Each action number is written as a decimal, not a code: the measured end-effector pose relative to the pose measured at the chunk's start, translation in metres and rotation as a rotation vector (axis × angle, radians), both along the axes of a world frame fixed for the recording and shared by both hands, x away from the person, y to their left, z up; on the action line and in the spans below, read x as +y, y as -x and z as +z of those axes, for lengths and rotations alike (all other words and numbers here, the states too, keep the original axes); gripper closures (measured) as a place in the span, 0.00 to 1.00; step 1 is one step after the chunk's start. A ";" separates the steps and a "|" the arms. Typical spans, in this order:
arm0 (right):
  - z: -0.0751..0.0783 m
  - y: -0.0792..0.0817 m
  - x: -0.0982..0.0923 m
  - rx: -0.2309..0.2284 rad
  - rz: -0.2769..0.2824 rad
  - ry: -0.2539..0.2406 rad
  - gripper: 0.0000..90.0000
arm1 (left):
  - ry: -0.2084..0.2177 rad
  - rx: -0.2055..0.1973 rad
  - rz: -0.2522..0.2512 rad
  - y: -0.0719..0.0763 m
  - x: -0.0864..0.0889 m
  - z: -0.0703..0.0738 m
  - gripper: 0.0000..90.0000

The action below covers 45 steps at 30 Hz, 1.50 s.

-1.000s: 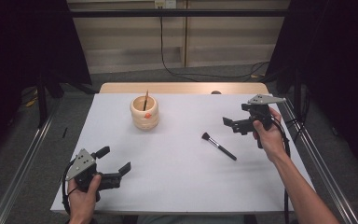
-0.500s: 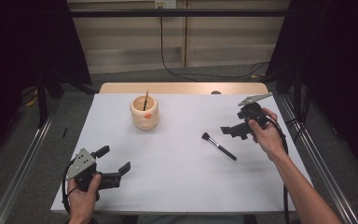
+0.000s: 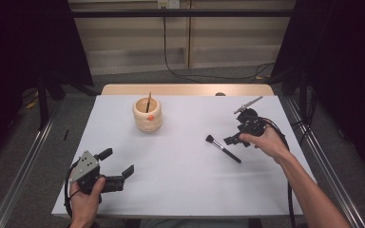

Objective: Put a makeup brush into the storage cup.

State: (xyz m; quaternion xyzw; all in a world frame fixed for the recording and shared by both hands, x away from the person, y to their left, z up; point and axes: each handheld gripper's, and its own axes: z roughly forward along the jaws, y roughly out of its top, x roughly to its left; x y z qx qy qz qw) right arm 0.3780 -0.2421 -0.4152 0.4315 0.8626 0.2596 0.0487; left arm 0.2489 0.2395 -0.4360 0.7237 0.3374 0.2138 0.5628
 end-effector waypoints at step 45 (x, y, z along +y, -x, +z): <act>-0.033 -0.006 0.031 0.300 0.278 0.296 0.77 | 0.013 -0.002 -0.029 0.001 -0.001 0.001 0.03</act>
